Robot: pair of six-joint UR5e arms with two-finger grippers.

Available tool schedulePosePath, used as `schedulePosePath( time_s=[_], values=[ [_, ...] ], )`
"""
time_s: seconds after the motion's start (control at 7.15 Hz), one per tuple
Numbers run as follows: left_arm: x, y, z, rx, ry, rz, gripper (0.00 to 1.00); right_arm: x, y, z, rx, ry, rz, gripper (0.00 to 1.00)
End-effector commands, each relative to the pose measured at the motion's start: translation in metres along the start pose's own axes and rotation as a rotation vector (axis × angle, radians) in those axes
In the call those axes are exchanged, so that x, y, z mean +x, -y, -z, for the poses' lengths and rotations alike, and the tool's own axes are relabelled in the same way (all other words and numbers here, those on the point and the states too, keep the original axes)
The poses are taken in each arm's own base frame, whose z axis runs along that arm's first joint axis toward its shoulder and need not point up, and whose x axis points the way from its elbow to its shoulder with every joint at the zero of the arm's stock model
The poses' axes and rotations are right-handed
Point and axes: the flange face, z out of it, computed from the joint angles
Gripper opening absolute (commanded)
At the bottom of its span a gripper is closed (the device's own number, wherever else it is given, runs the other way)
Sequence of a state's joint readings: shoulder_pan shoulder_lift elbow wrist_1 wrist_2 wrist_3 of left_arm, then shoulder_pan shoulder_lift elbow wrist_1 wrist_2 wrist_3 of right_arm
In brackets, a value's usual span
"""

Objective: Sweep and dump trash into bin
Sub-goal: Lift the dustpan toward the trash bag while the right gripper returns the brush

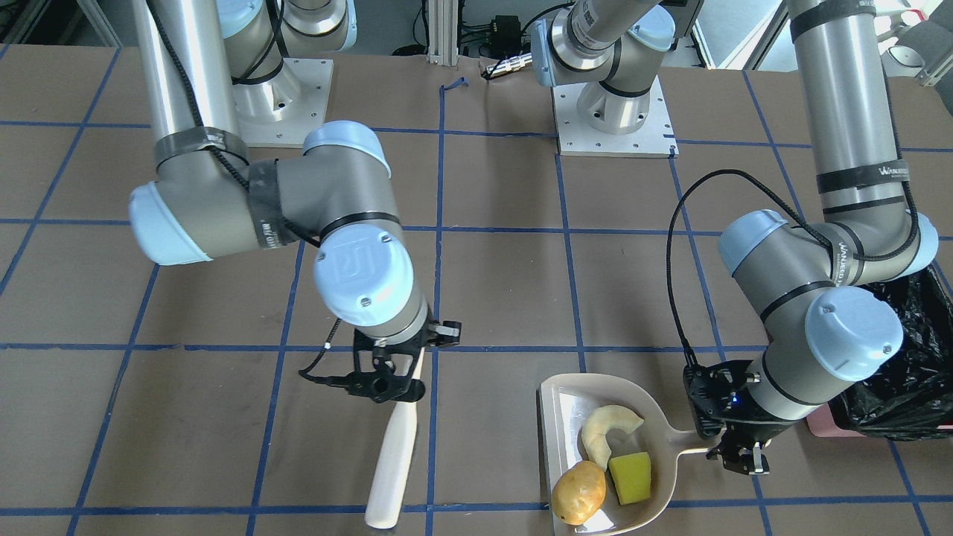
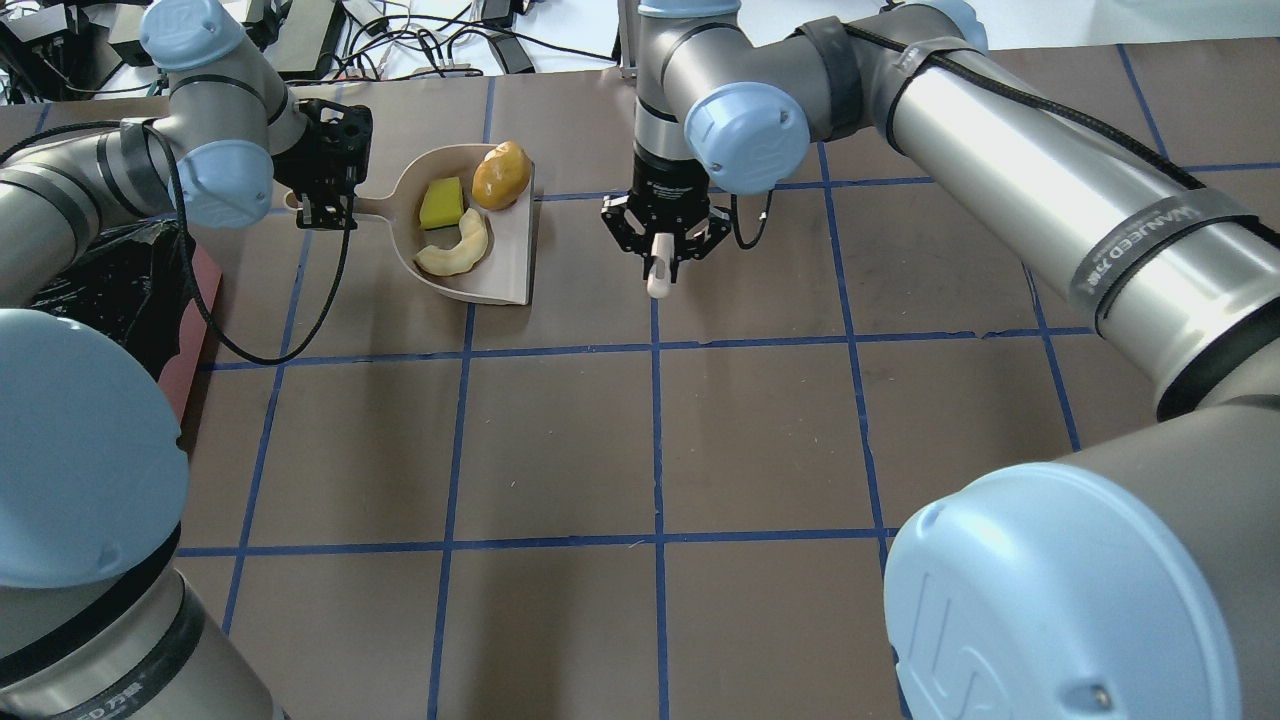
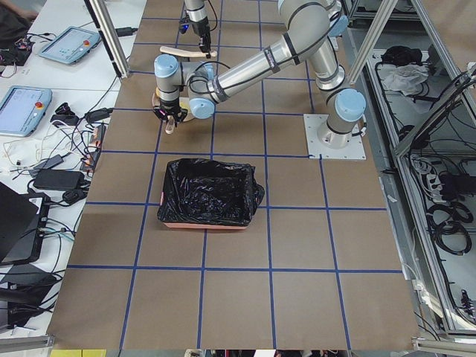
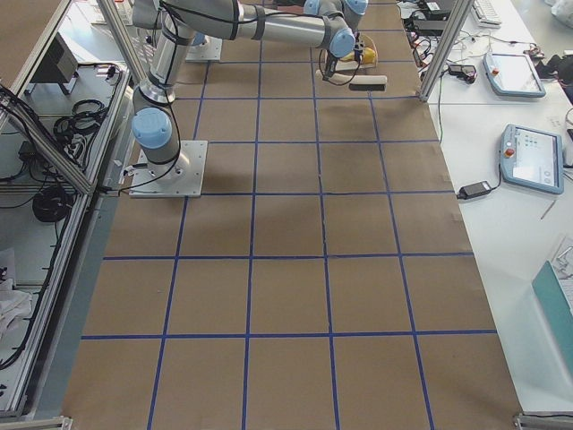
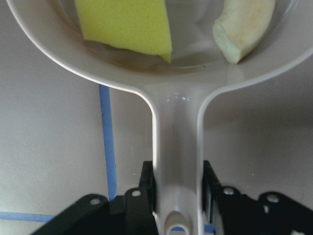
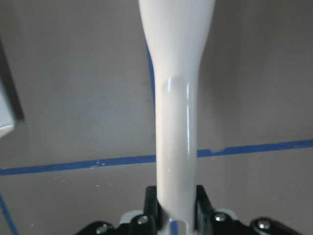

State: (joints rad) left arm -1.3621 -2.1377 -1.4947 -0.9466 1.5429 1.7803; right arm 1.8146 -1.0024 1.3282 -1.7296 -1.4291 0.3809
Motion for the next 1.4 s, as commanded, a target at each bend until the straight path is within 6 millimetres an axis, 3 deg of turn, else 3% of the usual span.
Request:
schedulePosePath(
  time_s=[0.0,0.14,0.42,0.98,1.26],
  values=[
    [-0.002,-0.005,0.019,-0.010,0.020,0.006,0.06,0.103,0.028,-0.003,-0.038,-0.012,-0.082,0.00],
    [0.001,-0.008,0.029,-0.014,0.012,0.013,0.04,0.150,0.020,0.016,-0.032,-0.040,-0.070,0.00],
    [0.011,-0.039,0.052,-0.014,-0.022,0.062,0.01,0.217,-0.008,0.038,-0.039,-0.026,-0.019,0.00],
    [0.032,-0.111,0.107,-0.028,-0.029,0.159,0.01,0.341,-0.008,0.030,-0.071,-0.039,0.032,0.00],
    [0.054,-0.176,0.151,-0.077,-0.036,0.201,0.00,0.387,-0.011,0.014,-0.075,-0.076,0.136,0.00]
  ],
)
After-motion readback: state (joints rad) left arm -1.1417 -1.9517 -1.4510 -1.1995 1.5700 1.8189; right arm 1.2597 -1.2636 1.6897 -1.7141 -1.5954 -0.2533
